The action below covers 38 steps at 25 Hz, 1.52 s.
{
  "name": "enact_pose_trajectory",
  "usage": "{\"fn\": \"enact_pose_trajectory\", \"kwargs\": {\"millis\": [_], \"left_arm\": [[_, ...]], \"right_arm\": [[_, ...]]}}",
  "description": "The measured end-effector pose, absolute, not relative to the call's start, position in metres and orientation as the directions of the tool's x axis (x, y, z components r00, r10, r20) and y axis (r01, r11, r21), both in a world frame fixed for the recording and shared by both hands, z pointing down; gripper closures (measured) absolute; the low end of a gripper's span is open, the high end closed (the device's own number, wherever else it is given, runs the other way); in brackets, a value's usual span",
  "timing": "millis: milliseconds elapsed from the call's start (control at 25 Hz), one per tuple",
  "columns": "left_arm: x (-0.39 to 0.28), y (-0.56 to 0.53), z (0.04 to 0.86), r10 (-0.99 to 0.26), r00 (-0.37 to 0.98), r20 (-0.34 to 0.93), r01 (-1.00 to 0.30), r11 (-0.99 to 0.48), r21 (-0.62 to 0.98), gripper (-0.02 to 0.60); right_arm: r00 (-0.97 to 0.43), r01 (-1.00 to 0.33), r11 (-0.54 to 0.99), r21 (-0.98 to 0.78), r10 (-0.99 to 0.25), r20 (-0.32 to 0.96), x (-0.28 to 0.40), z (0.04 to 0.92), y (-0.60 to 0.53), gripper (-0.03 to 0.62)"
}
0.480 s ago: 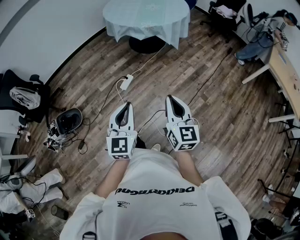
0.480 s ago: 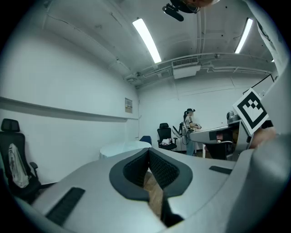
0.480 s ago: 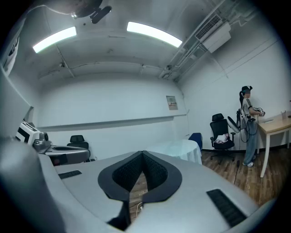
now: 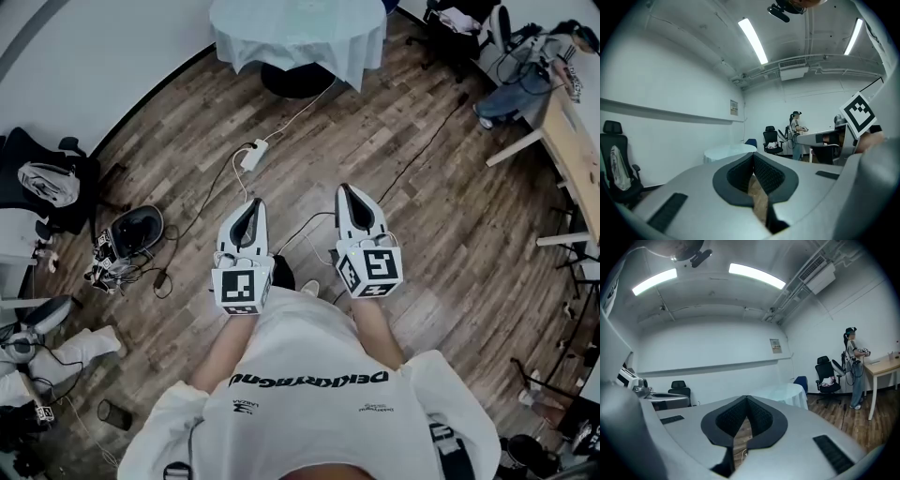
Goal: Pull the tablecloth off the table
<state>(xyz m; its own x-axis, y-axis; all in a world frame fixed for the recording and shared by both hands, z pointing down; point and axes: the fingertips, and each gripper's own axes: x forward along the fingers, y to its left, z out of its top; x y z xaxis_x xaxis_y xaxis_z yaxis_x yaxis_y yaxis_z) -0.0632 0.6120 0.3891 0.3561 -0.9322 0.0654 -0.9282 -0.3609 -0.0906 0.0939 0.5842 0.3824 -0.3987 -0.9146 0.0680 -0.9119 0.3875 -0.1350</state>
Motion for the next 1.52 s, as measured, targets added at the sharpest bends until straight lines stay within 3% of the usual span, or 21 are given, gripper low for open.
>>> {"fn": "enact_pose_trajectory", "kwargs": {"millis": [480,1520], "left_arm": [[-0.081,0.574,0.419,-0.926,0.353,0.134,-0.931,-0.362,-0.054,0.565],[-0.149,0.209,0.385,-0.899,0.428,0.089,-0.903,-0.430,0.000,0.565]], "right_arm": [[-0.412,-0.906,0.396,-0.150,-0.905,0.102,0.071,0.404,0.544,0.562],[-0.327,-0.944,0.317,-0.094,-0.938,0.116,-0.001,0.361,0.200,0.562]]}}
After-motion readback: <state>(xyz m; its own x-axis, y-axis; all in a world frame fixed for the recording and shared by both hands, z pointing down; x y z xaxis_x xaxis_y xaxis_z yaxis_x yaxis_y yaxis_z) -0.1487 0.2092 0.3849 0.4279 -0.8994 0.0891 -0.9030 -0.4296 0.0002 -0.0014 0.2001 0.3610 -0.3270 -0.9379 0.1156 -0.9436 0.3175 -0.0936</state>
